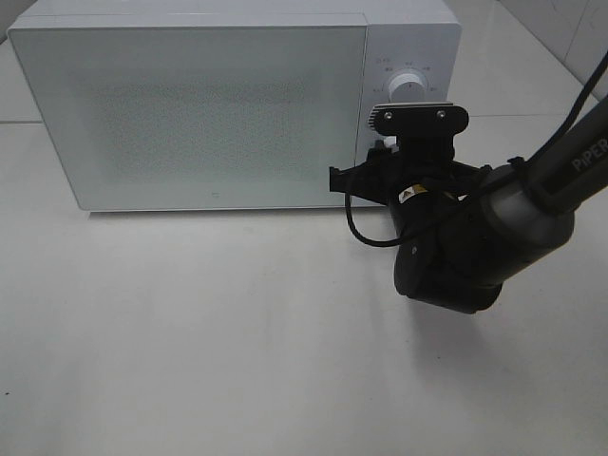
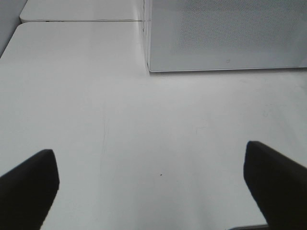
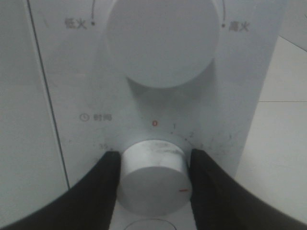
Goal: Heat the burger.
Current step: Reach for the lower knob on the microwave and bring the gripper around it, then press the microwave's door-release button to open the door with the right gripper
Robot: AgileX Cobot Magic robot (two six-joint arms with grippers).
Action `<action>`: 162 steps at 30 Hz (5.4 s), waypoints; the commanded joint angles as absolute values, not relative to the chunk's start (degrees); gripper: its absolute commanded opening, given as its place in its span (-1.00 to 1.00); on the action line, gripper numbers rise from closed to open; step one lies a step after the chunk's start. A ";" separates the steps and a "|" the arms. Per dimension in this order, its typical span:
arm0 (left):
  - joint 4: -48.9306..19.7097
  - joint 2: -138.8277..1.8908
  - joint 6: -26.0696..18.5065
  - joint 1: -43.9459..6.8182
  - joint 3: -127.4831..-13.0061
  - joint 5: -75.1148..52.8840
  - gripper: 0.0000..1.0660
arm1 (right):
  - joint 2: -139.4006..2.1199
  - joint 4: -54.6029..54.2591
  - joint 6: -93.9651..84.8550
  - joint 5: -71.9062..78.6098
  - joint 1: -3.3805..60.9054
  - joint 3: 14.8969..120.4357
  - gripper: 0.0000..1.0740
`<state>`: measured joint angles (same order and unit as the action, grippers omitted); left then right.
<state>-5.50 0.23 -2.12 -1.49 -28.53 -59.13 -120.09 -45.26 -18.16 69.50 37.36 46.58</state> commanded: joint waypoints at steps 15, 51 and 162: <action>-5.79 1.66 -2.06 -1.20 -28.48 -58.84 0.88 | -120.03 -43.49 3.67 78.09 37.07 47.15 -0.91; -5.79 1.66 -2.06 -1.20 -28.48 -58.84 0.88 | -120.03 -42.69 68.81 78.27 37.07 47.15 -0.90; -5.79 1.66 -2.12 -1.20 -28.48 -58.84 0.88 | -77.81 -5.27 1.03 -27.96 28.65 44.06 0.38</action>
